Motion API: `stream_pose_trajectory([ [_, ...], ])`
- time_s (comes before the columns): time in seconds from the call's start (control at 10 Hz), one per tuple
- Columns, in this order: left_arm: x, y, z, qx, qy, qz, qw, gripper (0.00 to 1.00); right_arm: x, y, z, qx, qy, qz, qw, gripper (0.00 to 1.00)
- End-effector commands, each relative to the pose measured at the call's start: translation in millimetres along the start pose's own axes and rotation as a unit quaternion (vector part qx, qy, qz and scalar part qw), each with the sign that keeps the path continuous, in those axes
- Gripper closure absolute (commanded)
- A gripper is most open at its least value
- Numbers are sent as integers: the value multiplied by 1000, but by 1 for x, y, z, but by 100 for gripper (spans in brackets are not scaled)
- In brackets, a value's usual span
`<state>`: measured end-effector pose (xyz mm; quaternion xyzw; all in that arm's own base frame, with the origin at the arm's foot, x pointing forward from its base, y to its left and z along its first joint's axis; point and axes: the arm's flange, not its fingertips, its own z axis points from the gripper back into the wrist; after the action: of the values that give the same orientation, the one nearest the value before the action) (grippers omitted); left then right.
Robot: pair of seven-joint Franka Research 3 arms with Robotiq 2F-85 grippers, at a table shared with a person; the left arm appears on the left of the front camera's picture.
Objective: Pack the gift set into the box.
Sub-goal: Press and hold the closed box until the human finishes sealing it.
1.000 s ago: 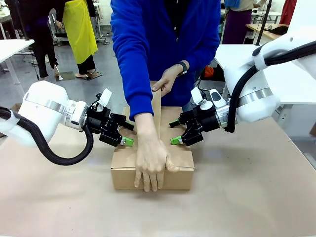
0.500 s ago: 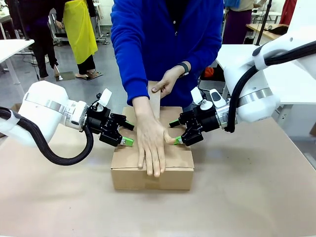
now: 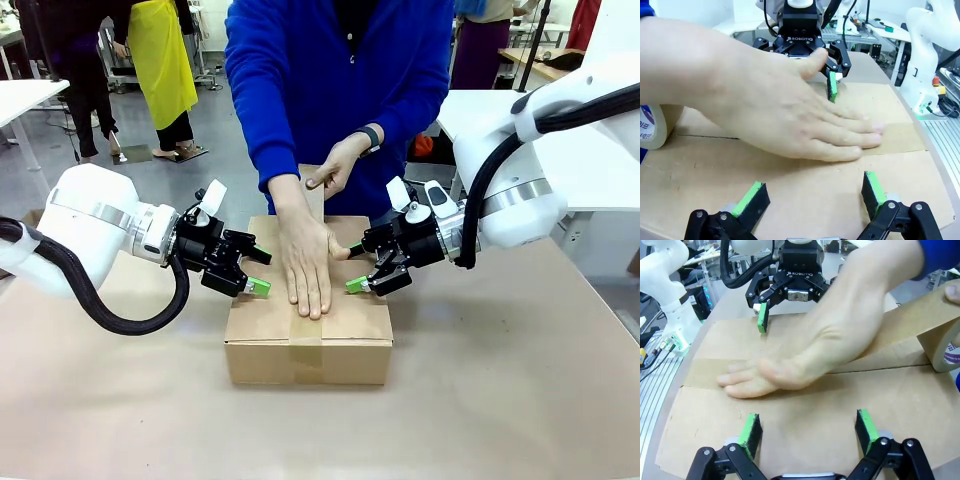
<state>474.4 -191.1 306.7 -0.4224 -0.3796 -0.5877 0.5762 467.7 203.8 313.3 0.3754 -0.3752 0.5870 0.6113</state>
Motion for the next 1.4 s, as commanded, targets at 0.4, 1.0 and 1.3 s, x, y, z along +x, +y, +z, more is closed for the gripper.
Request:
stream_pose_trajectory([
  [0.4,-2,-1,-1,0,1,1,1000,0,0,0,-1,-8,-5,2,1000,0],
  [1.0,-2,-1,-1,0,1,1,1000,0,0,0,-1,-8,-5,2,1000,0],
  [1.3,-2,-1,-1,0,1,1,1000,0,0,0,-1,-8,-5,2,1000,0],
])
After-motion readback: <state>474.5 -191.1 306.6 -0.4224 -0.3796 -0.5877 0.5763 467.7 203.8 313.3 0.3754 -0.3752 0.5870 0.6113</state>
